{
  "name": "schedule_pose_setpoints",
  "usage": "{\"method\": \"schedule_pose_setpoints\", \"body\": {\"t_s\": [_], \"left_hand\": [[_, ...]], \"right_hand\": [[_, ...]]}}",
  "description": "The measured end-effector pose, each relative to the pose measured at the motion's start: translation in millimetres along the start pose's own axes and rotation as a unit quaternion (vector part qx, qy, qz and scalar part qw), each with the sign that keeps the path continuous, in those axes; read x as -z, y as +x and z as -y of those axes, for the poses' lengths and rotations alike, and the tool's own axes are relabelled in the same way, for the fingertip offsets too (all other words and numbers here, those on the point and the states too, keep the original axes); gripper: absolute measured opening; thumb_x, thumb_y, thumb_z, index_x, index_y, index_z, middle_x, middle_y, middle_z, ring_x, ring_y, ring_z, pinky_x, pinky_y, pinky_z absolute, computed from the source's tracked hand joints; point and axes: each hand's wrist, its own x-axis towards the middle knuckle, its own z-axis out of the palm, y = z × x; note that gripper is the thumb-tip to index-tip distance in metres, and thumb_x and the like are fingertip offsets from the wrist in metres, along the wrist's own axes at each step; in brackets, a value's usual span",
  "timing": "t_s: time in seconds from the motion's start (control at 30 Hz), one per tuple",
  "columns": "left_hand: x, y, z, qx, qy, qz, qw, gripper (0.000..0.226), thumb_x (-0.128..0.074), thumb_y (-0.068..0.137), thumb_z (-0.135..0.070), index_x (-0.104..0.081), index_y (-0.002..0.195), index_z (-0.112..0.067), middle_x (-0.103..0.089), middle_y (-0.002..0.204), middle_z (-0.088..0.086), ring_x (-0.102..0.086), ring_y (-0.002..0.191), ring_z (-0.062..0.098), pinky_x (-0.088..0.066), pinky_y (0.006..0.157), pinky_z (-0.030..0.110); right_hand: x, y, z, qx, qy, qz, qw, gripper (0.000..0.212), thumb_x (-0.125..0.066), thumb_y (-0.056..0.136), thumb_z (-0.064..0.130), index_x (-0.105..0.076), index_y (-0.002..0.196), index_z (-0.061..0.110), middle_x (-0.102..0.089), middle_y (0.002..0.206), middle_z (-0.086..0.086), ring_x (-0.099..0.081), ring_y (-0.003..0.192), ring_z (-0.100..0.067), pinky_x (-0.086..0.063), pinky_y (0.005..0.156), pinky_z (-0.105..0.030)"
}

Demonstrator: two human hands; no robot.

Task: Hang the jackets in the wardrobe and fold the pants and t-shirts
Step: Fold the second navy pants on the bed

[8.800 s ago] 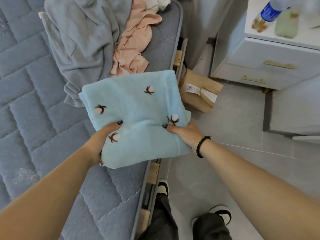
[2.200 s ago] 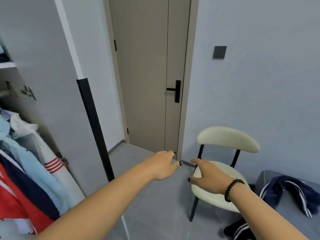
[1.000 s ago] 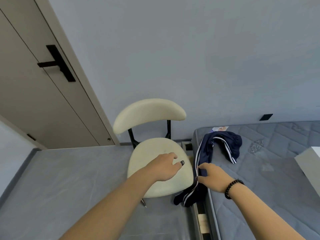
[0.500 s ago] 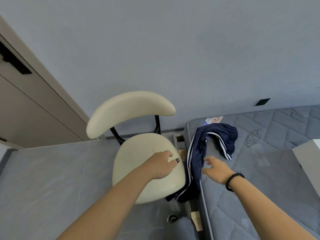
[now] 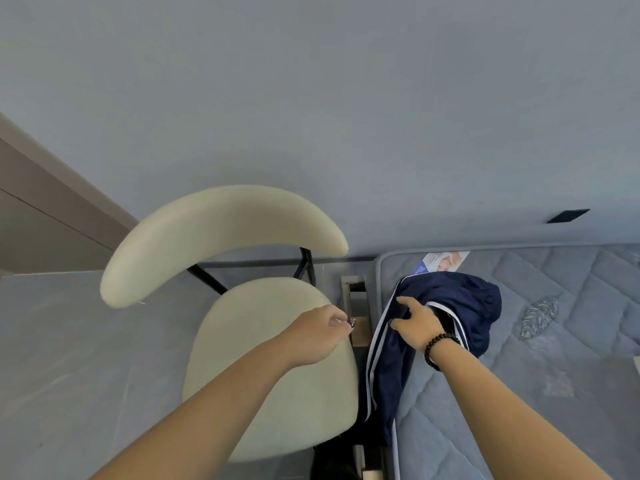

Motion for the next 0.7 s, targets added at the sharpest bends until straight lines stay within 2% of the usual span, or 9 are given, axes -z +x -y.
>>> {"method": "schedule_pose_setpoints", "body": {"t_s": [0.13, 0.27, 0.4, 0.57, 0.63, 0.7], "left_hand": [[-11, 37, 11, 0.035, -0.049, 0.013, 0.998, 0.039, -0.045, 0.098, -0.037, -0.053, 0.133, -0.022, -0.055, 0.134, -0.004, -0.052, 0.118, 0.012, -0.041, 0.093, 0.025], [-18, 61, 22, 0.062, -0.075, 0.019, 0.995, 0.037, -0.047, 0.097, -0.039, -0.054, 0.13, -0.024, -0.056, 0.131, -0.005, -0.053, 0.116, 0.012, -0.043, 0.094, 0.026], [-14, 73, 31, 0.084, -0.091, 0.011, 0.992, 0.035, -0.046, 0.097, -0.039, -0.054, 0.129, -0.026, -0.057, 0.128, -0.007, -0.052, 0.116, 0.011, -0.042, 0.093, 0.026], [-9, 65, 38, 0.105, -0.118, -0.002, 0.987, 0.03, -0.048, 0.097, -0.036, -0.055, 0.125, -0.027, -0.058, 0.122, -0.008, -0.053, 0.112, 0.009, -0.04, 0.08, 0.022], [-9, 56, 39, 0.114, -0.134, -0.003, 0.984, 0.025, -0.049, 0.096, -0.037, -0.057, 0.118, -0.029, -0.061, 0.116, -0.008, -0.055, 0.107, 0.008, -0.041, 0.075, 0.021], [-8, 47, 39, 0.12, -0.147, -0.01, 0.982, 0.02, -0.051, 0.095, -0.038, -0.059, 0.113, -0.031, -0.062, 0.114, -0.009, -0.057, 0.106, 0.007, -0.043, 0.077, 0.023]], "right_hand": [[4, 57, -16, -0.073, 0.094, -0.012, 0.993, 0.068, -0.067, 0.084, 0.018, -0.037, 0.145, 0.021, -0.04, 0.144, -0.016, -0.044, 0.126, -0.032, -0.041, 0.104, -0.037], [4, 95, -32, -0.136, 0.158, -0.026, 0.978, 0.072, -0.068, 0.083, 0.018, -0.035, 0.146, 0.022, -0.041, 0.146, -0.013, -0.044, 0.127, -0.032, -0.04, 0.105, -0.038], [-4, 111, -43, -0.151, 0.248, -0.052, 0.955, 0.067, -0.067, 0.085, 0.011, -0.038, 0.145, 0.015, -0.042, 0.146, -0.009, -0.044, 0.128, -0.029, -0.038, 0.105, -0.036], [-15, 93, -45, -0.106, 0.3, -0.127, 0.94, 0.047, -0.067, 0.088, 0.012, -0.055, 0.134, 0.015, -0.058, 0.131, -0.011, -0.056, 0.116, -0.026, -0.042, 0.098, -0.027], [-12, 79, -41, -0.093, 0.307, -0.148, 0.936, 0.036, -0.064, 0.089, 0.008, -0.063, 0.124, 0.013, -0.066, 0.119, -0.015, -0.061, 0.095, -0.022, -0.045, 0.091, -0.026], [-8, 64, -34, -0.073, 0.307, -0.15, 0.937, 0.031, -0.061, 0.089, 0.002, -0.068, 0.117, 0.013, -0.069, 0.107, -0.013, -0.057, 0.079, -0.014, -0.048, 0.086, -0.027]]}}
